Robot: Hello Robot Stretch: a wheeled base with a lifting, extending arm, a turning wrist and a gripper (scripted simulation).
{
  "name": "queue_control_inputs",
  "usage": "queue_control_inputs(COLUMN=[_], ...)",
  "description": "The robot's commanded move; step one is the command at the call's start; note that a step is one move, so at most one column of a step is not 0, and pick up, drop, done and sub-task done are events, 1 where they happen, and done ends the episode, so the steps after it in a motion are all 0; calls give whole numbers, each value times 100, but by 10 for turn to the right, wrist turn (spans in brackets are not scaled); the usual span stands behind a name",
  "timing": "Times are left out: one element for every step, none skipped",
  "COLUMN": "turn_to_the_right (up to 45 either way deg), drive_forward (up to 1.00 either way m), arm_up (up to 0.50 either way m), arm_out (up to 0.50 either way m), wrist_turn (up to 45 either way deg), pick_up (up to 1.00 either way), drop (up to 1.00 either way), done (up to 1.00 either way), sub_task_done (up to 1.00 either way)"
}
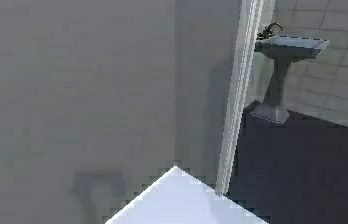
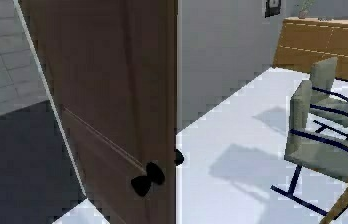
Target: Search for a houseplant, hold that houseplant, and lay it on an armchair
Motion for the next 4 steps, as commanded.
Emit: queue_control_inputs(turn_to_the_right=[450,450,210,0], drive_forward=[0,0,0,45], arm_up=[0,0,0,0], arm_out=[0,0,0,0], wrist_turn=[0,0,0,0], pick_up=[0,0,0,0], drop=[0,0,0,0], done=[0,0,0,0], sub_task_done=[0,0,0,0])
